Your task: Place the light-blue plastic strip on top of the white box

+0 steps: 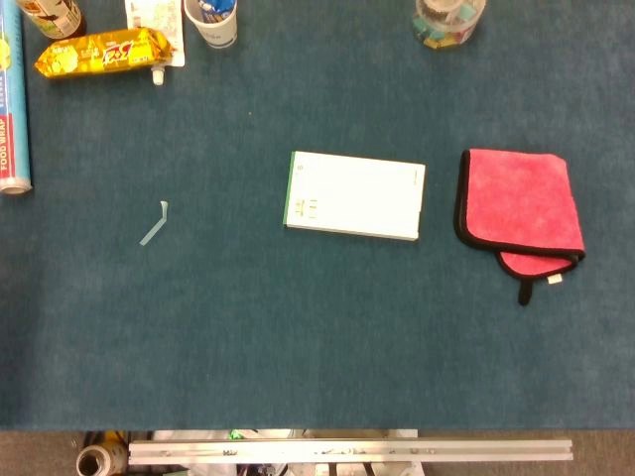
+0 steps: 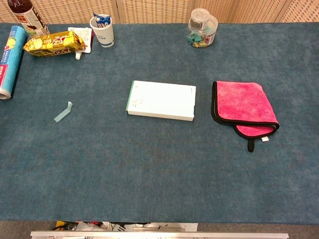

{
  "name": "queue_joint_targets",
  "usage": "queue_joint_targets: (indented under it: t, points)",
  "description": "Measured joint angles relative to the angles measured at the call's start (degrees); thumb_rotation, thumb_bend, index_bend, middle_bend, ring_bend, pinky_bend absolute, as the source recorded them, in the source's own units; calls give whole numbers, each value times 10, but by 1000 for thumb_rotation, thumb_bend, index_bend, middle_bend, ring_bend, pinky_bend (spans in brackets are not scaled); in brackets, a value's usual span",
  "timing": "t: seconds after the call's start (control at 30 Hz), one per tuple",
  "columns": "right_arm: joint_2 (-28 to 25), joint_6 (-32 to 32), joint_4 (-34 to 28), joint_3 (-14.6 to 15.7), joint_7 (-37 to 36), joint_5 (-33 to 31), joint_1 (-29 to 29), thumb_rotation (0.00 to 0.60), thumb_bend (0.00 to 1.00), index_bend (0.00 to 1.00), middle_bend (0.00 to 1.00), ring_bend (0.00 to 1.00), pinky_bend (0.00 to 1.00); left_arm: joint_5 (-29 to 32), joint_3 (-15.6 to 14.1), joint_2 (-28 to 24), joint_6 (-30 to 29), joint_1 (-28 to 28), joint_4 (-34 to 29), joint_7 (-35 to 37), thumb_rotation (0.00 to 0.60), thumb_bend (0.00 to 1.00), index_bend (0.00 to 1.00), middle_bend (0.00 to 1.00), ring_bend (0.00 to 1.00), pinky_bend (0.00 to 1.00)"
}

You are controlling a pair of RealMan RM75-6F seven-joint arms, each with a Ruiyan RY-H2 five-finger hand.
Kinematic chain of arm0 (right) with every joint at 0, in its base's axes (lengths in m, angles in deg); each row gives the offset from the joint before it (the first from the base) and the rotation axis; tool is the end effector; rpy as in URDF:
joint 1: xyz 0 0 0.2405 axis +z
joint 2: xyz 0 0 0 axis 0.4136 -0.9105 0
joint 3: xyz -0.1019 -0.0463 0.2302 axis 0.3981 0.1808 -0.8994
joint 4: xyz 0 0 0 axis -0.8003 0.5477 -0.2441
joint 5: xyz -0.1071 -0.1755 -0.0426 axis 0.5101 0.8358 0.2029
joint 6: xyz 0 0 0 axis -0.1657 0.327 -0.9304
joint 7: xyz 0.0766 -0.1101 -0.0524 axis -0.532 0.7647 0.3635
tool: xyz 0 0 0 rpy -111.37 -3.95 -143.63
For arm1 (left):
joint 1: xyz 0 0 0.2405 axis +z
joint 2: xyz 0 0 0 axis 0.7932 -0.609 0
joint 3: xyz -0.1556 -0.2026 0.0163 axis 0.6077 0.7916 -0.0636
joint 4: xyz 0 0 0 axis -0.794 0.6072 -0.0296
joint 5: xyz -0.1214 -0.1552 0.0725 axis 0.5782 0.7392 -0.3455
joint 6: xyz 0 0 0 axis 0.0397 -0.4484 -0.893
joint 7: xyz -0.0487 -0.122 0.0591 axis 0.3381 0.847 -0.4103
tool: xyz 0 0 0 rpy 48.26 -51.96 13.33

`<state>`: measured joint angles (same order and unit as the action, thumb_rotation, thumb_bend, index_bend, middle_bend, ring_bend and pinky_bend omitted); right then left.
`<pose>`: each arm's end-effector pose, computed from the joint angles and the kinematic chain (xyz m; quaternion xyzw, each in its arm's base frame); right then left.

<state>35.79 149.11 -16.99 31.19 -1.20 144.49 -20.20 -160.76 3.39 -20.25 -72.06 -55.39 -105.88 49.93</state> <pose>-0.2968 -0.1762 0.1640 0.6112 -0.3665 0.3725 0.5944 -0.3212 0.1666 0.1551 -0.5836 -0.3915 -0.3938 0.5924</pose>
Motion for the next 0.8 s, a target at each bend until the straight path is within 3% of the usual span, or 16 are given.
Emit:
queue_joint_targets:
  t: [0.3, 0.8]
  points:
    - [1, 3, 4, -1, -6, 4, 0, 600, 141, 387, 421, 422, 537, 0, -1, -1, -4, 4, 1, 1, 600, 323, 301, 253, 288, 193]
    - [12, 23, 14, -29, -7, 12, 13, 600, 161, 387, 421, 422, 537, -11, 0, -5, 21, -15, -1, 0, 600, 323, 296, 263, 292, 194]
